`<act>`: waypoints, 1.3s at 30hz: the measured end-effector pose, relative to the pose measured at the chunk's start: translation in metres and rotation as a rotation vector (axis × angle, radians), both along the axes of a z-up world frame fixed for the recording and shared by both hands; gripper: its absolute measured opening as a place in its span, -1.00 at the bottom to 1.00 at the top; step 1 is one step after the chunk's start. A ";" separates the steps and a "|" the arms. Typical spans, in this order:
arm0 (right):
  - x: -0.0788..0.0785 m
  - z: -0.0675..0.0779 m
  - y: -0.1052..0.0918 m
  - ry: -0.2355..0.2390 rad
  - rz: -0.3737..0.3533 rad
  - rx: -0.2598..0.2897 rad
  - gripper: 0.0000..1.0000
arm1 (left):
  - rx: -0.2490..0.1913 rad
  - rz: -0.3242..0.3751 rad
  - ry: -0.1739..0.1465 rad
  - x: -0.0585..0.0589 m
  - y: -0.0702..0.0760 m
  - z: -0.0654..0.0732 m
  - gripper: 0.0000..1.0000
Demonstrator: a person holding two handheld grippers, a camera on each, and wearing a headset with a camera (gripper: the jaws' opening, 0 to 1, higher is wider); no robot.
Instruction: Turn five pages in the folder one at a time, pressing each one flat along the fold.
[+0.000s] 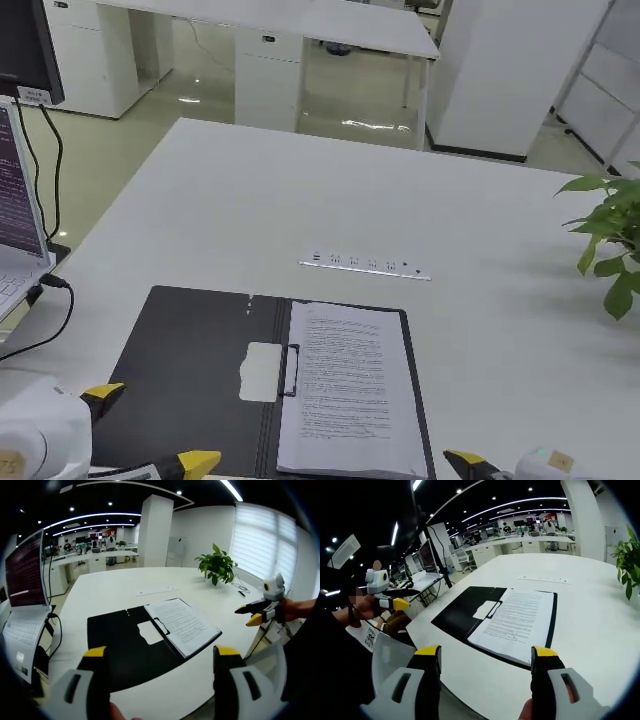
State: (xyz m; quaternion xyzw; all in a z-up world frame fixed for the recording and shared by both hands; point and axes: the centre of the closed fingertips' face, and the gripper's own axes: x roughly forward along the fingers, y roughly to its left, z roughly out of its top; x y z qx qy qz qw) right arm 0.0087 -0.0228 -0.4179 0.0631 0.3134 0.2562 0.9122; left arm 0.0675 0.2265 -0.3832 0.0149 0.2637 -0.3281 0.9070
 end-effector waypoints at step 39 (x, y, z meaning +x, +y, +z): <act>0.005 0.001 0.006 0.015 0.021 -0.021 0.45 | -0.025 0.032 -0.005 0.006 0.009 0.001 0.70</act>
